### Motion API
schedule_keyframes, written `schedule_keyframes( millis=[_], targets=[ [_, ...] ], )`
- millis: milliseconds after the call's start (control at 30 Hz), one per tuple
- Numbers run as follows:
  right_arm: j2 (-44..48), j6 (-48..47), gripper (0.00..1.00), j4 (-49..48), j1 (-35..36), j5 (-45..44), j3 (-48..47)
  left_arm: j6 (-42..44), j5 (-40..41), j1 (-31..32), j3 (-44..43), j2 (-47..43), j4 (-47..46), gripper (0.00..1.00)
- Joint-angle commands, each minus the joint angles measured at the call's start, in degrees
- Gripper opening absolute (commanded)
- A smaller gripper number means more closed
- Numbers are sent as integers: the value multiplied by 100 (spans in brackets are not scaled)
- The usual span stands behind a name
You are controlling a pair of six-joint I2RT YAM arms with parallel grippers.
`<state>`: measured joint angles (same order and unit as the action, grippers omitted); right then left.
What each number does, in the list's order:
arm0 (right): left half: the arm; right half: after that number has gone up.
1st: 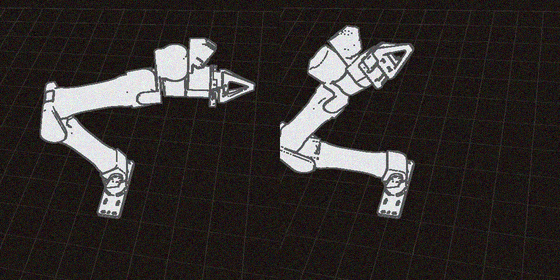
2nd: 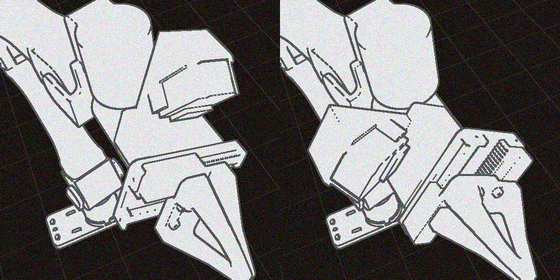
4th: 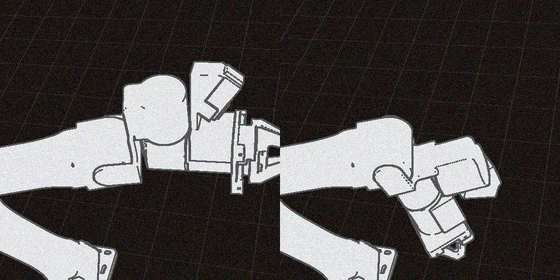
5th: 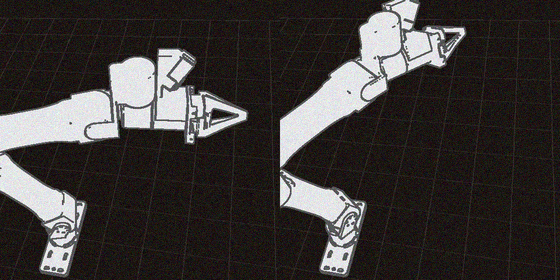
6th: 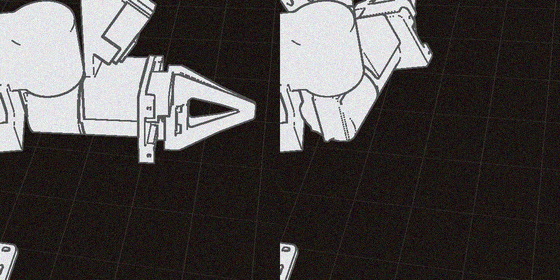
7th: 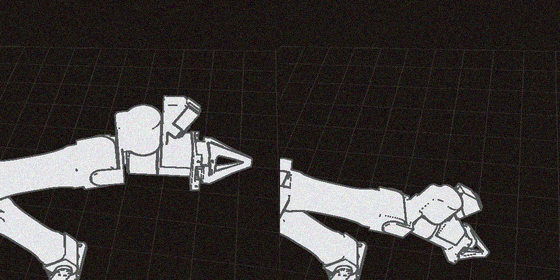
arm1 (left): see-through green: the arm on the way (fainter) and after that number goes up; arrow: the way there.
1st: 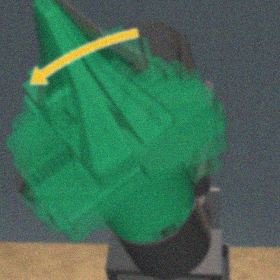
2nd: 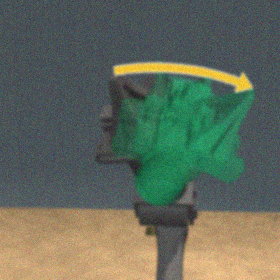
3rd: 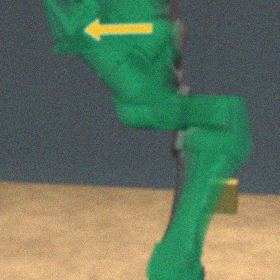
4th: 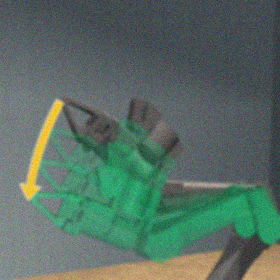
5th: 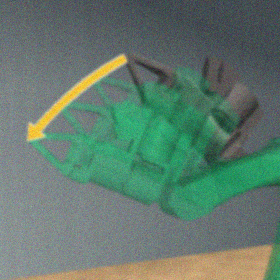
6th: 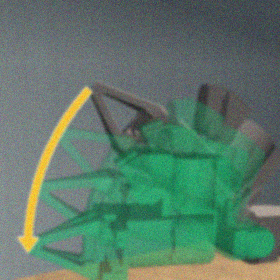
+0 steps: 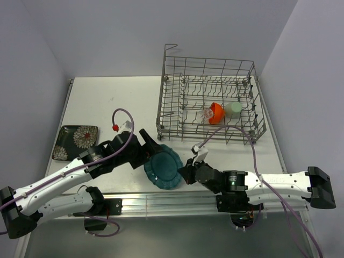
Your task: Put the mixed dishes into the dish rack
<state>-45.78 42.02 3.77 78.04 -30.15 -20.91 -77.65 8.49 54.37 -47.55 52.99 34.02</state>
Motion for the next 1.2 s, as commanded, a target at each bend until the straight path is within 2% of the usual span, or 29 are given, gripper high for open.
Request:
schedule_keyframes(
  millis=[0, 133, 567, 833, 1100, 1167],
  targets=[
    [-133, -844, 0, -17, 237, -526, -571, -768, -49, 12, -193, 18, 34, 99],
    [-413, -1029, 0, -52, 554, -711, -818, -1226, -5, 12, -237, 150, 245, 99],
    [-1794, -1170, 0, 247, 2083, -2179, -1662, -1587, 91, -58, 193, -8, 70, 99],
    [-1873, -1371, 0, 422, 2418, -2961, -1925, -1394, -31, -84, 448, -105, -71, 99],
    [-1917, -2241, 0, 748, 2435, -3330, -2532, -1095, -234, -84, 317, 159, -115, 94],
    [-1943, -2487, 0, 748, 2470, -3392, -2602, -1042, -243, -84, 360, 159, -211, 89]
  ],
)
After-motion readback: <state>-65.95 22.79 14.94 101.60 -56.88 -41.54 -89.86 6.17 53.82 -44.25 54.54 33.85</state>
